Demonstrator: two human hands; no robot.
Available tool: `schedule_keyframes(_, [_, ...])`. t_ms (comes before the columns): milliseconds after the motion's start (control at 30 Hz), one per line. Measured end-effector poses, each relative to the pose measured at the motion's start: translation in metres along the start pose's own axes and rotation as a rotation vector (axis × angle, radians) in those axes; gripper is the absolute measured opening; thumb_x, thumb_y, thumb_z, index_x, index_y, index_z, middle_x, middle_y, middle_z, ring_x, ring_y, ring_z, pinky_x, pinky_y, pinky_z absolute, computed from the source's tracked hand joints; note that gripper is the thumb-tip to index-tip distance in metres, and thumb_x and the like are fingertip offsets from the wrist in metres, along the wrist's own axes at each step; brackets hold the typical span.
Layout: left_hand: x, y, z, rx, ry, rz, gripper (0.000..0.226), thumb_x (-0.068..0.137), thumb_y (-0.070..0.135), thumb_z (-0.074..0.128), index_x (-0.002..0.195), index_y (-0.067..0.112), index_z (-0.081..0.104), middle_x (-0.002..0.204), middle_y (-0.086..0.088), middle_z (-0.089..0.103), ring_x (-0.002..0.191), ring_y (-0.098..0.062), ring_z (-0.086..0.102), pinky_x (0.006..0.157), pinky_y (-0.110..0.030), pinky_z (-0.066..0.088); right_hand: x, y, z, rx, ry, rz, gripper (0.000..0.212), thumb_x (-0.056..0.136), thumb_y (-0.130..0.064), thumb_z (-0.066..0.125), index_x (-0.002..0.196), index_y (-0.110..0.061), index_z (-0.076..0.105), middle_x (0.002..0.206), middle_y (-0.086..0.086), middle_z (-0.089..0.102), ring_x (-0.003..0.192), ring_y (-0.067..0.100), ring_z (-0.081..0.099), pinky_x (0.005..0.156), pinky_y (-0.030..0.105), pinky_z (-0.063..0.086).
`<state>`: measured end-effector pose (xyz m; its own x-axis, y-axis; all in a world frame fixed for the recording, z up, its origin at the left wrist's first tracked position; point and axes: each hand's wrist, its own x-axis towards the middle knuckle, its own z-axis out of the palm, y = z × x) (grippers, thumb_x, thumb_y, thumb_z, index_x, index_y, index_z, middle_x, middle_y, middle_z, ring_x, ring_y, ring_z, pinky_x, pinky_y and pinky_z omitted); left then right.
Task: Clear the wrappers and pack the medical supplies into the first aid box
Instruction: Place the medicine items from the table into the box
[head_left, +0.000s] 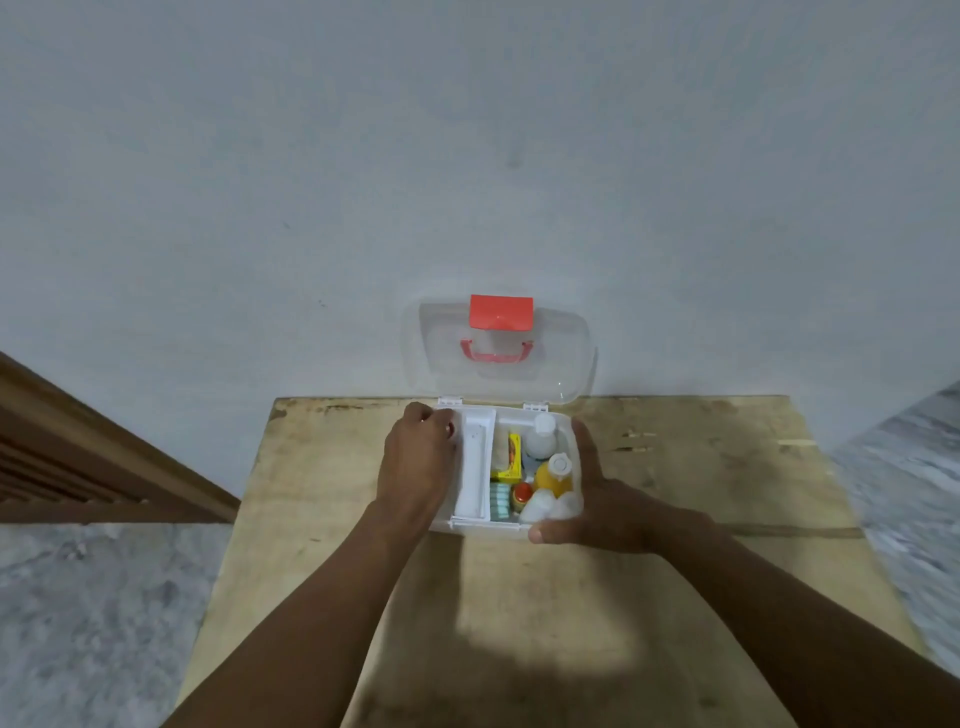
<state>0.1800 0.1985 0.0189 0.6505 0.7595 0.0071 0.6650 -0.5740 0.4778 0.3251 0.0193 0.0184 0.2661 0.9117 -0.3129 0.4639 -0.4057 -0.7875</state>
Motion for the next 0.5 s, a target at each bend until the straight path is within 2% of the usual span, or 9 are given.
schedule_keyframes(67, [0.0,-0.001,0.0,-0.003,-0.031,-0.022,0.019,0.09,0.016,0.058,0.103,0.008,0.07,0.114,-0.007,0.06,0.098,-0.026,0.062,0.084,-0.031,0.052,0.0,0.0,0.0,0.016,0.001,0.005,0.126,0.069,-0.037,0.087,0.14,-0.05,-0.017,0.146,-0.027,0.0,0.133,0.009,0.037,0.105,0.032,0.045])
schedule_keyframes(133, [0.002,-0.001,-0.001,0.04,-0.053,-0.019,0.014,0.09,0.017,0.058,0.097,0.008,0.067,0.113,-0.007,0.06,0.096,-0.026,0.062,0.076,-0.029,0.048,0.0,0.002,0.0,0.033,0.004,0.006,0.123,0.07,-0.033,0.087,0.136,-0.055,-0.015,0.147,-0.025,0.001,0.133,0.007,0.037,0.102,0.025,0.045])
schedule_keyframes(200, [0.003,-0.001,-0.002,0.062,-0.08,-0.02,0.012,0.091,0.017,0.058,0.094,0.008,0.064,0.112,-0.007,0.061,0.095,-0.027,0.062,0.07,-0.027,0.04,-0.001,-0.001,-0.002,0.031,-0.003,0.045,0.118,0.072,-0.033,0.086,0.135,-0.057,-0.011,0.151,-0.014,0.007,0.134,0.01,0.037,0.1,0.017,0.042])
schedule_keyframes(267, [0.003,-0.002,-0.002,0.045,-0.091,-0.037,0.009,0.091,0.016,0.058,0.092,0.007,0.061,0.112,-0.008,0.062,0.092,-0.026,0.06,0.069,-0.026,0.035,-0.001,-0.004,-0.005,0.059,-0.042,0.029,0.096,0.081,-0.026,0.08,0.132,-0.055,0.004,0.142,-0.019,0.018,0.133,0.007,0.038,0.101,0.012,0.04])
schedule_keyframes(333, [0.004,-0.003,-0.002,0.071,-0.094,-0.035,0.013,0.093,0.017,0.058,0.101,0.008,0.062,0.114,-0.007,0.063,0.095,-0.025,0.06,0.069,-0.024,0.034,-0.001,-0.005,-0.006,0.109,-0.117,0.006,0.07,0.09,-0.012,0.07,0.122,-0.05,0.021,0.126,-0.033,0.021,0.121,-0.014,0.04,0.102,0.009,0.04])
schedule_keyframes(367, [0.004,-0.003,-0.002,0.08,-0.099,-0.029,0.019,0.094,0.018,0.057,0.109,0.008,0.062,0.116,-0.007,0.063,0.098,-0.025,0.061,0.068,-0.022,0.034,-0.001,-0.006,-0.006,0.107,-0.134,0.002,0.07,0.091,-0.011,0.069,0.121,-0.052,0.021,0.121,-0.037,0.021,0.114,-0.022,0.04,0.102,0.011,0.041])
schedule_keyframes(400, [0.004,-0.003,-0.001,0.049,-0.09,-0.038,0.024,0.097,0.019,0.055,0.118,0.009,0.061,0.117,-0.006,0.063,0.102,-0.024,0.061,0.066,-0.017,0.035,-0.001,-0.006,-0.006,0.094,-0.131,-0.001,0.079,0.089,-0.015,0.071,0.121,-0.06,0.015,0.122,-0.037,0.02,0.112,-0.024,0.04,0.103,0.015,0.042])
schedule_keyframes(467, [0.002,-0.003,-0.001,-0.049,-0.098,-0.065,0.028,0.101,0.021,0.05,0.125,0.01,0.06,0.112,-0.002,0.063,0.107,-0.024,0.061,0.058,-0.005,0.037,-0.002,-0.007,-0.004,0.041,-0.082,-0.005,0.1,0.081,-0.028,0.08,0.12,-0.072,0.0,0.132,-0.031,0.016,0.12,-0.016,0.037,0.103,0.023,0.045])
schedule_keyframes(500, [0.001,-0.005,0.001,-0.075,-0.084,-0.081,0.028,0.102,0.022,0.049,0.125,0.012,0.061,0.109,0.002,0.061,0.109,-0.024,0.06,0.059,-0.001,0.038,-0.002,-0.008,-0.003,0.038,-0.067,-0.001,0.106,0.077,-0.032,0.083,0.128,-0.065,-0.003,0.136,-0.03,0.012,0.124,-0.01,0.037,0.103,0.027,0.046])
